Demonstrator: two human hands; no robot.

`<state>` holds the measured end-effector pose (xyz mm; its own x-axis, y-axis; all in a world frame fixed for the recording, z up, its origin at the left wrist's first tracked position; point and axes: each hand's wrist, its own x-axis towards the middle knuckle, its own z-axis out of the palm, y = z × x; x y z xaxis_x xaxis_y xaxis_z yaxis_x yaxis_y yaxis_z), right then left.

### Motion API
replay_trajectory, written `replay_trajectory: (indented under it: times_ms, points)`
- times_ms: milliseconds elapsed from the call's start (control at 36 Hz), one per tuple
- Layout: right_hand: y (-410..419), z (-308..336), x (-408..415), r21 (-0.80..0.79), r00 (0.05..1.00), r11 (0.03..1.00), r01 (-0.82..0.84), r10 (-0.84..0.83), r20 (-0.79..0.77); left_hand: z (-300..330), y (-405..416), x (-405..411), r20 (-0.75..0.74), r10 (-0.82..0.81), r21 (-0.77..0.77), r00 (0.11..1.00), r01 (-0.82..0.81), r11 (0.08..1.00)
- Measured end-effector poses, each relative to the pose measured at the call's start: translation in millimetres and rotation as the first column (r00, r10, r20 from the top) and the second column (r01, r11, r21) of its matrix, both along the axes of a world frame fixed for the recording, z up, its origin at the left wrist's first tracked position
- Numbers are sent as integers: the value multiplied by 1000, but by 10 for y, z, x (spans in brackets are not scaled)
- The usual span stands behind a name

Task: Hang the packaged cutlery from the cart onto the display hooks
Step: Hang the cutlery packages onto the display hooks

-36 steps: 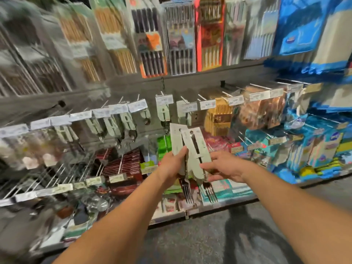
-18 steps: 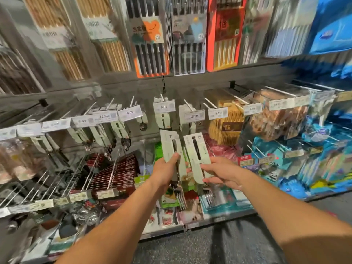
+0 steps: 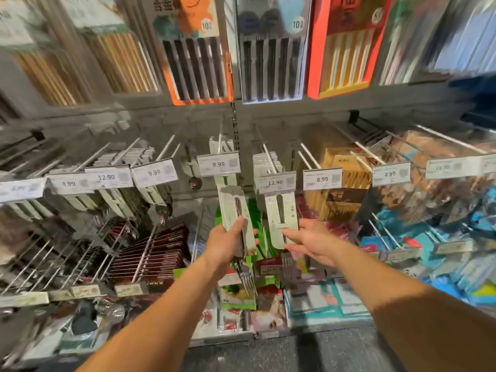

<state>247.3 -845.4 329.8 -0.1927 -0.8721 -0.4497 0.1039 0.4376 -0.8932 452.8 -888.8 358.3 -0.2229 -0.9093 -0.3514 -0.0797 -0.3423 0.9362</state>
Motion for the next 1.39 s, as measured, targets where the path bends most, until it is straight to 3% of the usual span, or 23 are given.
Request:
replay_trajectory:
  times_ms: [611, 889, 1389]
  points:
    - [-145, 2, 71, -88, 1000, 996, 6, -6, 1, 30, -44, 77, -36, -35, -18, 999, 34, 999]
    - [-156, -111, -34, -7, 1000, 1000, -12, 12, -1, -21, -53, -48, -31, -25, 8, 999, 25, 1000]
    - [5, -97, 60, -46, 1000, 999, -18, 20, 23, -127, -2, -60, -32, -21, 32, 999, 23, 999]
